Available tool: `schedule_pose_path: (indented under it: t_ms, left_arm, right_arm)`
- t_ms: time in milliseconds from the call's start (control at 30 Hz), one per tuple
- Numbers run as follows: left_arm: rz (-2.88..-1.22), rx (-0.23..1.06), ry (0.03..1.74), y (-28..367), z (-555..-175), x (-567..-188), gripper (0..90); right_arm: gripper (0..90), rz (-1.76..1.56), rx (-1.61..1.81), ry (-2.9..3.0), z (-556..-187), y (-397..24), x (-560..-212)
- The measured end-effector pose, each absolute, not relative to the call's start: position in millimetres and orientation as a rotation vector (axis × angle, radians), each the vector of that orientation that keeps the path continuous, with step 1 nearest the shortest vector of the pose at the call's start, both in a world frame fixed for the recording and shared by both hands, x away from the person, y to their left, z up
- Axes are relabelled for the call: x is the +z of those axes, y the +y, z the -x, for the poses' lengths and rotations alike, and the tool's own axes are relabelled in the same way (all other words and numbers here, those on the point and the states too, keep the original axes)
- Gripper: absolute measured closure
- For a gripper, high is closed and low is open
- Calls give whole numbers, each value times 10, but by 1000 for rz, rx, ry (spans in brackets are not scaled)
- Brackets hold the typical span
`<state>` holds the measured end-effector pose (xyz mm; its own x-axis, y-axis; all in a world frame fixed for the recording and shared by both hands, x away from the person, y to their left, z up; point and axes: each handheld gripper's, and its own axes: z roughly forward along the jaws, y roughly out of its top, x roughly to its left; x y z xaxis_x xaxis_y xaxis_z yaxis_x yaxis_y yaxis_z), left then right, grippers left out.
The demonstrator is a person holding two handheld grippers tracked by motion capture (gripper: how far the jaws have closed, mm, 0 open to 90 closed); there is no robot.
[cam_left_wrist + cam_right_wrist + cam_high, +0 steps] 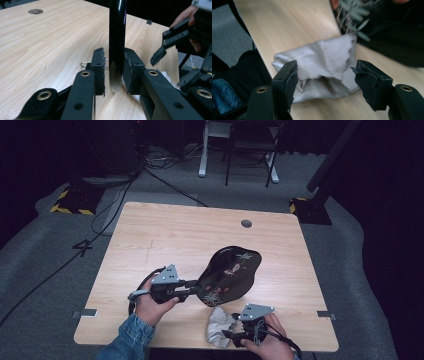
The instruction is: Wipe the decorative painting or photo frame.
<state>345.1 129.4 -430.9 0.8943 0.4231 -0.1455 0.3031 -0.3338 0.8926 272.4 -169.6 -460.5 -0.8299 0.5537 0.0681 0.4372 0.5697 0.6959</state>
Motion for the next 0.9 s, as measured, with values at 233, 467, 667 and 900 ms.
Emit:
schedule_pose_path:
  t_ms: [233, 467, 667, 900]
  left_arm:
    - [-1895, 151, 576, 1354, -3412, -4301, 581]
    - [-1878, 160, 636, 1394, -3340, -4287, 486]
    - [-1915, 185, 702, 1378, -3246, -4306, 461]
    - [-1929, 183, 753, 1307, -3211, -4378, 453]
  right_arm:
    - [341, -867, 1206, 2463, -2870, -1926, -4338]
    - [358, -909, 1295, 2304, -3108, -2178, -4176]
    - [322, -960, 1303, 2216, -3307, -2301, -4149]
    - [296, -974, 1353, 2178, -3509, -2327, -4139]
